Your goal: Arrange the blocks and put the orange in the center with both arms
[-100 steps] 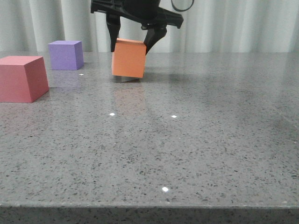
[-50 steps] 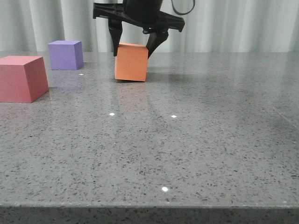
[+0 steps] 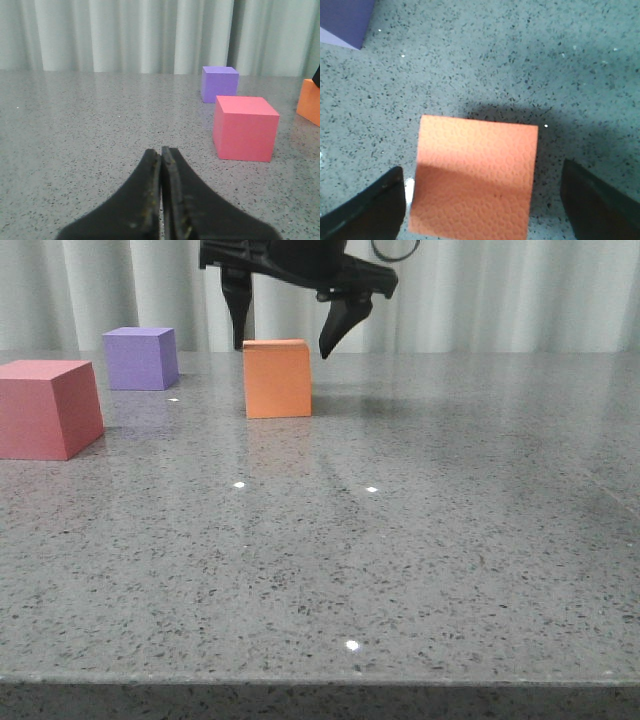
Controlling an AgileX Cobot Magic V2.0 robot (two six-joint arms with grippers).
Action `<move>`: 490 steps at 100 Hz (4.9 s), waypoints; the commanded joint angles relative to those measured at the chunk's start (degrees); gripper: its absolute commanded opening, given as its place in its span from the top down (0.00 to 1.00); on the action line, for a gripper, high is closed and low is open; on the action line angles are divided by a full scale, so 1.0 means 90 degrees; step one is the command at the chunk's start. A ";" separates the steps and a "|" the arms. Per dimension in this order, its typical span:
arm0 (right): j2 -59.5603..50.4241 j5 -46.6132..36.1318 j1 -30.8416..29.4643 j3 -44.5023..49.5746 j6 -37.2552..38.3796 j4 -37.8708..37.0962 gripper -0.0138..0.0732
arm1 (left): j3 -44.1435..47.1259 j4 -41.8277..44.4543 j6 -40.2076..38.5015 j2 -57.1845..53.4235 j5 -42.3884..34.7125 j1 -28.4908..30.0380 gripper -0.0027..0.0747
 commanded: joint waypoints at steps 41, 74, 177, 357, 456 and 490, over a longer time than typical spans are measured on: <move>-0.1400 0.0738 -0.0926 -0.0103 -0.1533 0.0082 0.12 | 0.0271 -0.0045 0.0012 -0.0205 -0.0533 0.0022 0.99; -0.2829 0.0173 -0.1703 0.1432 -0.1963 0.0076 0.12 | 0.0271 -0.0045 0.0012 -0.0205 -0.0533 0.0022 0.99; -1.0084 -0.3782 -0.3813 0.9981 -0.1969 -0.0151 0.12 | 0.0271 -0.0045 0.0012 -0.0205 -0.0533 0.0022 0.99; -1.1398 -0.4251 -0.3813 1.1154 -0.1969 -0.0151 0.92 | -0.5995 -0.0852 0.0012 0.4402 0.4287 0.0022 0.99; -1.1398 -0.4251 -0.3813 1.1154 -0.1969 -0.0151 0.92 | -0.6346 -0.1797 0.0012 0.5653 0.3741 -0.0410 0.14; -1.1398 -0.4251 -0.3813 1.1154 -0.1969 -0.0151 0.92 | -0.8024 -0.1750 0.0012 0.7935 0.3324 -0.2156 0.14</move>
